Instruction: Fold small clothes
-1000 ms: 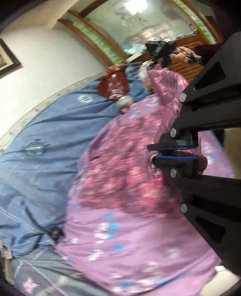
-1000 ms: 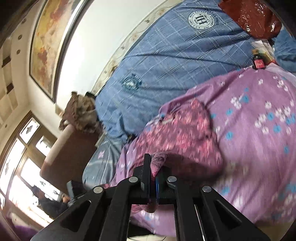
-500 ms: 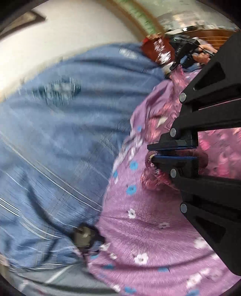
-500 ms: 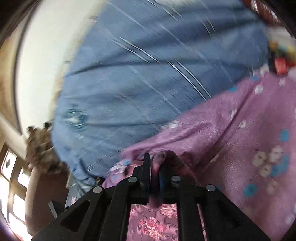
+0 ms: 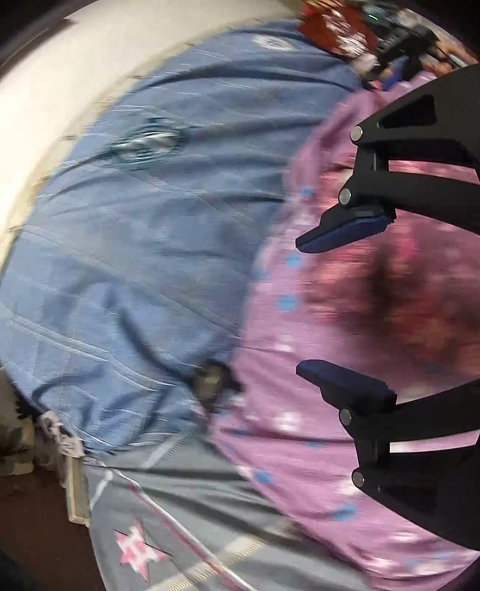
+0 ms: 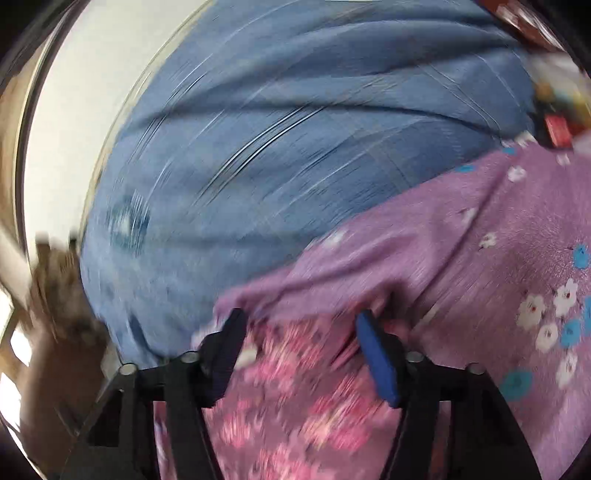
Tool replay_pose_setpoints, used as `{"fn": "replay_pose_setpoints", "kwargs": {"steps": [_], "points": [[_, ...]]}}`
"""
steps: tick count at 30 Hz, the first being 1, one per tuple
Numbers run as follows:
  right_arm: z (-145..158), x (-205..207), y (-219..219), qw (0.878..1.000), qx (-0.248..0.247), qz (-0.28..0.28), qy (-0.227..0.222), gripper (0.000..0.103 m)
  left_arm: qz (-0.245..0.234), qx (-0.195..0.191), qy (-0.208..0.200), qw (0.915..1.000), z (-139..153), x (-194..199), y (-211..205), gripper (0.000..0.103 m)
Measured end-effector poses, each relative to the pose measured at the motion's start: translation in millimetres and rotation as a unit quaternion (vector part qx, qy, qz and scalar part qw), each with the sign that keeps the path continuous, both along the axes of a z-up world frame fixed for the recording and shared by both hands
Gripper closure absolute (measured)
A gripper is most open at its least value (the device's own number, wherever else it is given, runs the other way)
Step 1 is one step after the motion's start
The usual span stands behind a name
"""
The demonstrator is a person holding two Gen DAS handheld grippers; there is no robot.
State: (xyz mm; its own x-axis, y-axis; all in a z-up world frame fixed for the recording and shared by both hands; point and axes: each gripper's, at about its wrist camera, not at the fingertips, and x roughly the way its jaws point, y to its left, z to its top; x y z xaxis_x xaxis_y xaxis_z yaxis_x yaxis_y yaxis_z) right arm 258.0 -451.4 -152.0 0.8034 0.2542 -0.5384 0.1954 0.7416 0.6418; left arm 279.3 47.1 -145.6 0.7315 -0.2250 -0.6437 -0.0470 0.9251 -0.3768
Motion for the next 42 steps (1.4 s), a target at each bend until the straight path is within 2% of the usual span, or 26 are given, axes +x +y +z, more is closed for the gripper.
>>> {"fn": "replay_pose_setpoints", "kwargs": {"steps": [2, 4, 7, 11, 14, 16, 18, 20, 22, 27, 30, 33, 34, 36, 39, 40, 42], "points": [[-0.8, 4.9, 45.2, 0.996, -0.038, 0.067, 0.033, 0.06, -0.018, 0.011, 0.038, 0.9991, -16.6, -12.6, -14.3, 0.044], [-10.0, 11.4, 98.4, 0.986, -0.084, 0.131, 0.066, 0.065, -0.044, 0.018, 0.074, 0.9962, -38.2, -21.9, -30.7, 0.044], [-29.0, 20.1, 159.9, 0.969, -0.105, 0.202, 0.096, 0.066, -0.08, 0.036, 0.098, 0.9914, -51.2, -25.4, -51.2, 0.044], [-50.2, 56.6, 211.8, 0.953, -0.145, 0.23, 0.134, 0.066, -0.107, 0.062, 0.1, 0.9873, -59.1, -24.5, -58.5, 0.044], [-50.9, 99.4, 223.6, 0.952, -0.173, 0.211, 0.136, 0.067, -0.115, 0.066, 0.105, 0.9856, -63.0, -21.6, -61.7, 0.044], [-43.5, 136.2, 218.6, 0.96, -0.173, 0.178, 0.13, 0.067, -0.123, 0.072, 0.099, 0.9849, -60.1, -19.2, -63.4, 0.044], [-32.2, 152.0, 204.5, 0.97, -0.173, 0.137, 0.104, 0.067, -0.123, 0.065, 0.098, 0.9855, -59.5, -15.6, -60.8, 0.044], [-17.8, 153.3, 181.1, 0.981, -0.15, 0.088, 0.082, 0.063, -0.12, 0.06, 0.097, 0.9863, -58.6, -13.9, -58.2, 0.044], [-8.9, 142.8, 163.1, 0.986, -0.132, 0.075, 0.07, 0.063, -0.116, 0.052, 0.093, 0.9874, -56.7, -12.4, -56.6, 0.044], [-2.0, 70.6, 116.1, 0.986, -0.131, 0.074, 0.07, 0.063, -0.091, 0.047, 0.081, 0.9914, -53.6, -11.5, -51.4, 0.044], [-9.5, 43.4, 88.3, 0.98, -0.165, 0.06, 0.097, 0.065, -0.08, 0.059, 0.079, 0.9919, -56.2, -9.1, -50.7, 0.044], [-32.0, 41.1, 58.4, 0.975, -0.163, 0.041, 0.145, 0.068, -0.072, 0.075, 0.08, 0.9913, -60.0, -7.1, -51.5, 0.044], [-39.6, 47.3, 44.5, 0.975, -0.15, 0.037, 0.159, 0.073, -0.073, 0.077, 0.082, 0.991, -61.0, -6.7, -52.1, 0.044], [-47.8, 61.8, 30.5, 0.976, -0.139, 0.02, 0.169, 0.076, -0.072, 0.08, 0.081, 0.9909, -61.7, -5.6, -52.0, 0.044], [-48.5, 90.7, 11.2, 0.976, -0.14, -0.024, 0.164, 0.075, -0.065, 0.082, 0.079, 0.9913, -60.1, -1.0, -48.3, 0.044], [-45.4, 97.6, 4.4, 0.977, -0.135, -0.048, 0.159, 0.07, -0.06, 0.083, 0.079, 0.9916, -59.0, 0.7, -45.6, 0.044], [-38.3, 98.7, 1.6, 0.981, -0.117, -0.058, 0.144, 0.07, -0.049, 0.083, 0.077, 0.9924, -56.3, 3.0, -38.5, 0.044]]}}
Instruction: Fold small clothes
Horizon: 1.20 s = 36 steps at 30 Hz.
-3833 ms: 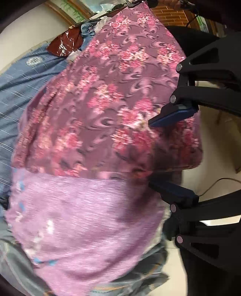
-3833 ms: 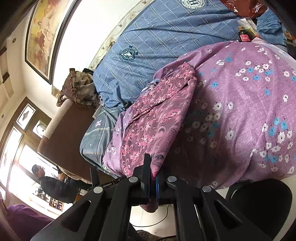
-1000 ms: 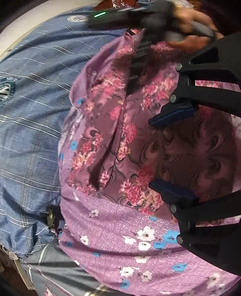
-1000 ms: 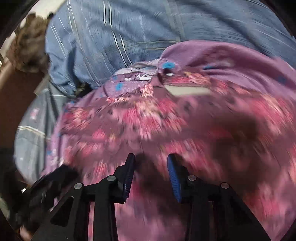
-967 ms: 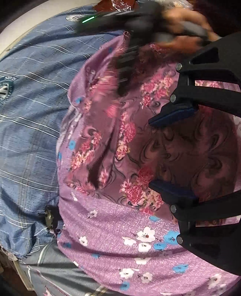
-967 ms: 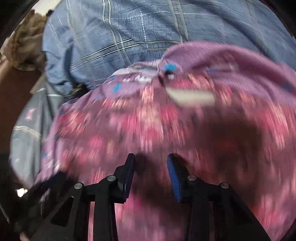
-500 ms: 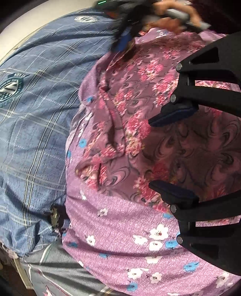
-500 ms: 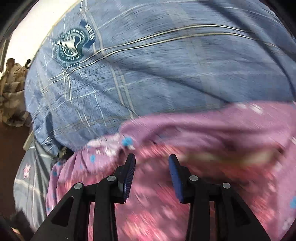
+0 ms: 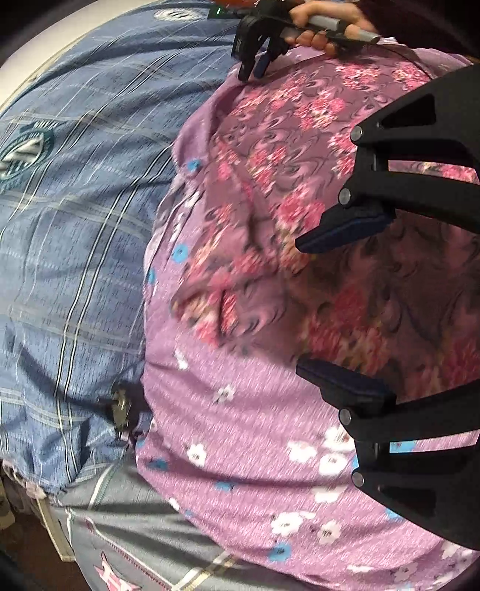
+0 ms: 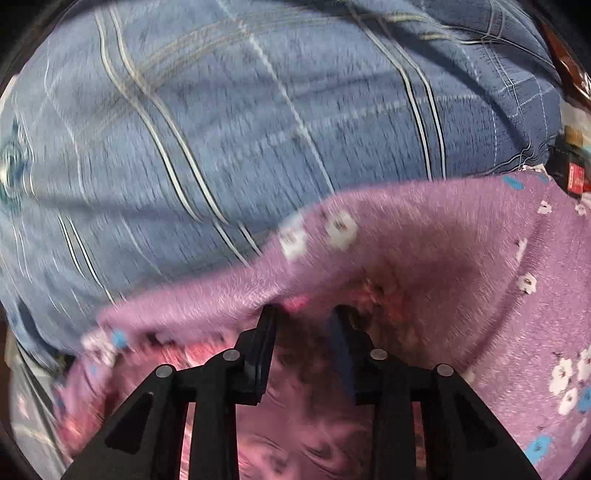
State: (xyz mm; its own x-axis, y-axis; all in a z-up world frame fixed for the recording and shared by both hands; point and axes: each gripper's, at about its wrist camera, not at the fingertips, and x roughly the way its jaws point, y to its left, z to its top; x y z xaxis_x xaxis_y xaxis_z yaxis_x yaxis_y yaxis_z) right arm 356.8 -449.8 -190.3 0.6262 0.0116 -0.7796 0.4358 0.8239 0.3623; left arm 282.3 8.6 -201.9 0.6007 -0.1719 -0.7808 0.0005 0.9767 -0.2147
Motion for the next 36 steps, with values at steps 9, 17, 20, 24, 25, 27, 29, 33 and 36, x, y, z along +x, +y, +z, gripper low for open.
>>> {"fn": "replay_pose_setpoints", "kwargs": {"steps": [9, 17, 20, 24, 25, 27, 29, 33, 36], "points": [[18.2, -39.6, 136.8, 0.971, 0.04, 0.233, -0.023, 0.07, 0.037, 0.001, -0.005, 0.9993, 8.2, -3.2, 32.4, 0.044], [-6.1, -17.4, 287.8, 0.925, -0.003, 0.38, 0.021, 0.069, 0.021, 0.016, 0.003, 0.9996, 6.5, -7.8, 40.4, 0.044], [-2.0, 24.3, 300.5, 0.932, 0.002, 0.362, 0.009, 0.07, 0.014, 0.019, 0.011, 0.9996, 3.1, -5.4, 41.2, 0.044], [7.8, 55.5, 284.7, 0.955, 0.024, 0.295, -0.025, 0.069, 0.011, 0.012, 0.015, 0.9998, 3.6, -1.8, 44.8, 0.044], [11.1, 54.2, 279.2, 0.958, 0.03, 0.283, -0.035, 0.069, 0.011, 0.011, 0.015, 0.9998, 3.8, -0.9, 46.6, 0.044], [15.3, 40.4, 265.5, 0.959, 0.041, 0.277, -0.045, 0.069, 0.015, 0.008, 0.013, 0.9998, 4.8, -1.0, 49.5, 0.044], [16.1, 21.0, 254.8, 0.96, 0.04, 0.274, -0.046, 0.069, 0.014, 0.004, 0.012, 0.9998, 6.2, -2.9, 50.4, 0.044], [16.6, -26.5, 221.3, 0.963, 0.049, 0.261, -0.041, 0.07, 0.009, 0.02, 0.019, 0.9996, 3.8, -5.6, 44.7, 0.044], [17.3, -61.6, 211.2, 0.966, 0.049, 0.253, -0.035, 0.073, -0.008, 0.063, 0.035, 0.9974, -4.6, -5.0, 33.0, 0.038]]}}
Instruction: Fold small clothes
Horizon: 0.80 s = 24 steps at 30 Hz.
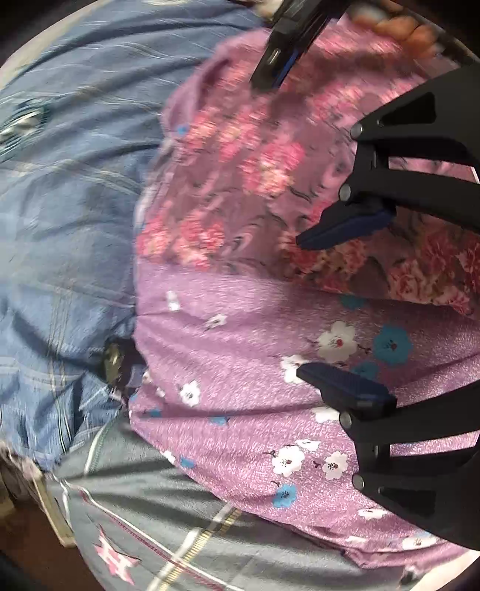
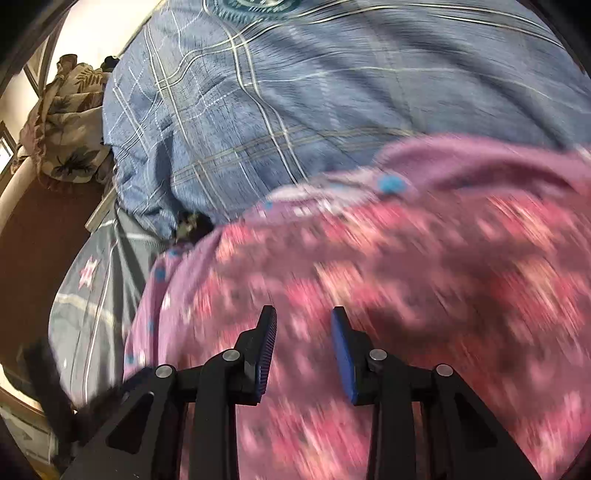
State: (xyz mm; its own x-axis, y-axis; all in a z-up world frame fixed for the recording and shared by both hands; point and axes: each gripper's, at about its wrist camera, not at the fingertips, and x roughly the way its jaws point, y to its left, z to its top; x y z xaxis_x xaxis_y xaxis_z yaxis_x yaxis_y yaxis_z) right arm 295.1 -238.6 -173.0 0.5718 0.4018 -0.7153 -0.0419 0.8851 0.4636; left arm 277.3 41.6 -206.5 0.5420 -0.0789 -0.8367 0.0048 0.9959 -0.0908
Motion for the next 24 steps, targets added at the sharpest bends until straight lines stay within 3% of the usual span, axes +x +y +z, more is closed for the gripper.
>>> {"fn": "replay_pose_setpoints", "kwargs": {"steps": [3, 4, 6, 10, 17, 20, 24], "points": [[-9.2, -39.0, -10.7, 1.0, -0.007, -0.009, 0.005, 0.072, -0.028, 0.054, 0.007, 0.9981, -9.6, 0.8, -17.4, 0.037], [-18.7, -49.2, -12.7, 1.0, -0.02, -0.014, 0.02, 0.072, -0.032, 0.061, 0.005, 0.9976, -10.1, 0.8, -19.2, 0.037], [-33.7, -58.8, -18.7, 0.998, -0.046, -0.022, 0.046, 0.08, -0.033, 0.06, 0.003, 0.9976, -8.9, 1.1, -18.9, 0.036], [-28.1, -90.0, -43.9, 0.998, 0.006, -0.044, 0.04, 0.074, -0.016, 0.017, -0.012, 0.9997, 2.5, -6.8, -0.6, 0.037], [1.0, -173.2, -110.0, 0.99, 0.085, -0.112, -0.002, 0.049, 0.002, -0.091, -0.037, 0.9951, 21.3, -61.5, 40.6, 0.036], [-2.0, -204.7, -136.0, 0.981, 0.117, -0.151, -0.022, 0.047, 0.014, -0.128, -0.033, 0.9912, 16.5, -93.1, 47.5, 0.036], [-15.1, -219.2, -155.1, 0.97, 0.162, -0.181, -0.027, 0.047, -0.017, -0.169, -0.022, 0.9853, 13.5, -119.4, 31.5, 0.037]]}}
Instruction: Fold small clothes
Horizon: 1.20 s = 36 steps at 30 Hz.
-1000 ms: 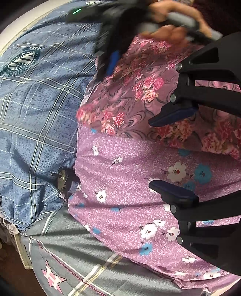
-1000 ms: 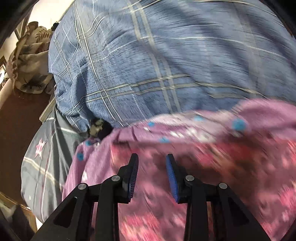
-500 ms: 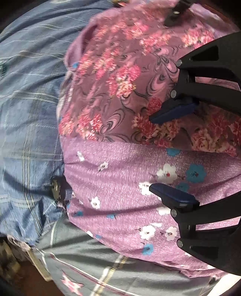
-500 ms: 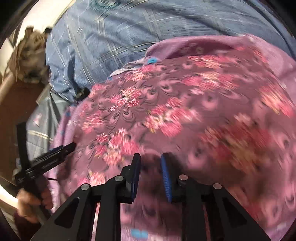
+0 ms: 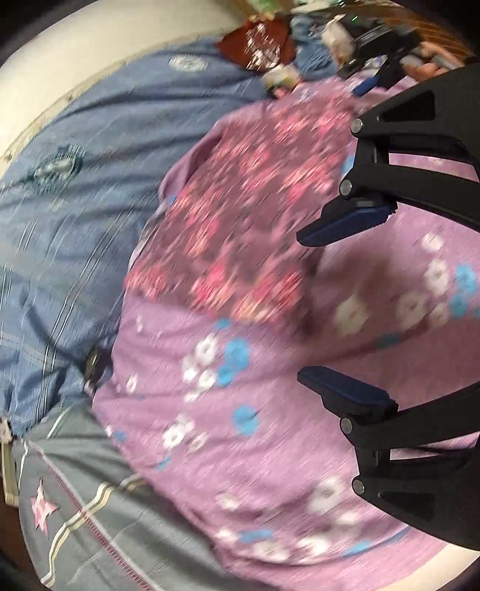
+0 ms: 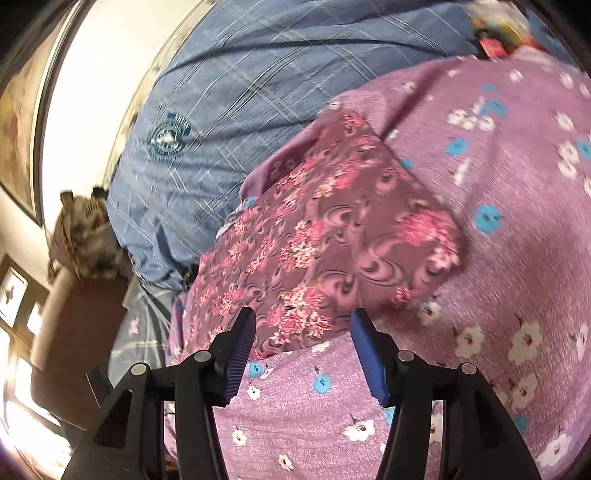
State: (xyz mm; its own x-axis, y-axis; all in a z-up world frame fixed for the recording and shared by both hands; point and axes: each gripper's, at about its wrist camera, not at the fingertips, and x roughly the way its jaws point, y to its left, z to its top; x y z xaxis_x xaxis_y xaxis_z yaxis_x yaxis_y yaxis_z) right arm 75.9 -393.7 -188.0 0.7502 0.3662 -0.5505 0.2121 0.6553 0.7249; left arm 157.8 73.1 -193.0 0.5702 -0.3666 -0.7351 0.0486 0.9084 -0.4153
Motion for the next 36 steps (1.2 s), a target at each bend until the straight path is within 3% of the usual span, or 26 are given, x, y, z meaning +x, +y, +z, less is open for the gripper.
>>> {"fn": "replay_pose_setpoints", "kwargs": {"steps": [8, 17, 22, 24, 25, 26, 30, 31, 32, 36], "points": [[-25.8, -10.7, -42.2, 0.994, 0.072, -0.077, 0.019, 0.047, -0.021, -0.065, 0.024, 0.9974, -9.0, 3.0, -25.4, 0.036], [-61.9, 12.3, -67.5, 0.981, 0.145, -0.122, 0.047, 0.046, 0.039, -0.15, 0.059, 0.9862, -22.7, 31.8, -16.2, 0.036], [-60.1, 24.9, -62.2, 0.981, 0.136, -0.132, 0.034, 0.05, 0.071, -0.202, 0.069, 0.9744, -33.4, 39.1, -11.6, 0.039], [-61.7, 26.5, -62.7, 0.98, 0.144, -0.136, 0.03, 0.064, 0.075, -0.2, 0.065, 0.9747, -34.5, 39.0, -13.4, 0.056], [-62.2, 28.2, -62.3, 0.98, 0.141, -0.134, 0.034, 0.079, 0.07, -0.188, 0.065, 0.9775, -34.6, 39.8, -16.9, 0.074], [-62.4, 30.5, -61.6, 0.982, 0.129, -0.133, 0.041, 0.081, 0.067, -0.177, 0.068, 0.9796, -34.8, 40.2, -19.6, 0.078], [-60.6, 31.3, -61.2, 0.983, 0.127, -0.127, 0.04, 0.076, 0.091, -0.181, 0.075, 0.9763, -39.0, 38.6, -16.1, 0.072], [-61.4, 32.1, -61.3, 0.982, 0.13, -0.128, 0.05, 0.073, 0.099, -0.19, 0.082, 0.9733, -42.1, 39.4, -15.2, 0.058], [-63.0, 32.1, -61.5, 0.981, 0.133, -0.129, 0.057, 0.063, 0.102, -0.201, 0.085, 0.9705, -44.4, 39.8, -14.8, 0.051], [-64.4, 32.8, -60.9, 0.981, 0.132, -0.128, 0.055, 0.061, 0.118, -0.195, 0.083, 0.9702, -45.2, 41.9, -19.3, 0.051]]}}
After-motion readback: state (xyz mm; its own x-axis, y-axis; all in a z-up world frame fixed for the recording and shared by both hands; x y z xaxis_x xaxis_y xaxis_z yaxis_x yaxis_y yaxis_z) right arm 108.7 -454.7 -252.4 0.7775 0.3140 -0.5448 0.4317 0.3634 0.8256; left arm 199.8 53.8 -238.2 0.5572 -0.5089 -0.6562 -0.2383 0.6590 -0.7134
